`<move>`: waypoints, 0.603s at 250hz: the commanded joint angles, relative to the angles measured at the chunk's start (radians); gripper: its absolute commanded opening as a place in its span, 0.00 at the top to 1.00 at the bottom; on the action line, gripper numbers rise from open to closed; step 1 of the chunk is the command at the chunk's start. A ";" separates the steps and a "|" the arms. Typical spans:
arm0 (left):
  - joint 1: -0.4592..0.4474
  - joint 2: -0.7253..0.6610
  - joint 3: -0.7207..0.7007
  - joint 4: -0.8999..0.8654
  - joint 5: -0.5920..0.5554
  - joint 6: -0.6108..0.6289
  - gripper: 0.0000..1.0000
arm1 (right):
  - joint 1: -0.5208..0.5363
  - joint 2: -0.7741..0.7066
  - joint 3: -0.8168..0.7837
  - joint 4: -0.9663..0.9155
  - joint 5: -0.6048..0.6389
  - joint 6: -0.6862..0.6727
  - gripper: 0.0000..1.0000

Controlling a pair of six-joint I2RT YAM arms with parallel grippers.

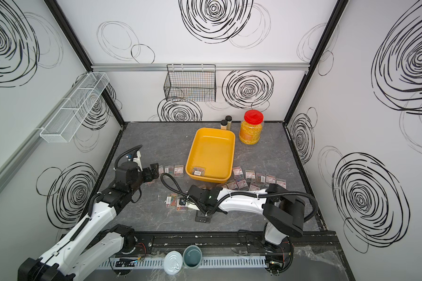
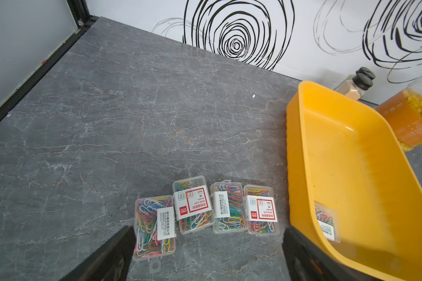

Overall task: Take the paper clips out of the storage box
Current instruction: Place the boxed paper clips at the center of the board, then pick up the boxed paper clips from the storage box.

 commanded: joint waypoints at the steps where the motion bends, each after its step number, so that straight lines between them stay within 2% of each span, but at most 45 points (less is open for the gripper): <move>1: -0.039 0.018 0.039 0.060 -0.027 0.046 0.03 | -0.059 -0.092 0.070 -0.043 -0.006 0.034 0.00; 36: -0.118 0.053 0.064 0.076 -0.082 0.076 0.03 | -0.165 -0.151 0.128 -0.019 0.116 0.189 0.00; 62: -0.144 0.073 0.068 0.089 -0.111 0.070 0.03 | -0.279 -0.143 0.220 -0.032 0.204 0.377 0.00; 83: -0.143 0.074 0.065 0.091 -0.130 0.055 0.03 | -0.364 -0.084 0.334 -0.087 0.193 0.553 0.00; 102: -0.141 0.063 0.058 0.092 -0.152 0.041 0.03 | -0.430 0.016 0.468 -0.188 0.128 0.752 0.00; 125: -0.125 0.050 0.047 0.088 -0.167 0.037 0.02 | -0.442 0.129 0.580 -0.277 0.110 0.948 0.00; 151: -0.062 0.047 0.051 0.057 -0.155 0.020 0.02 | -0.436 0.239 0.654 -0.297 0.036 1.086 0.00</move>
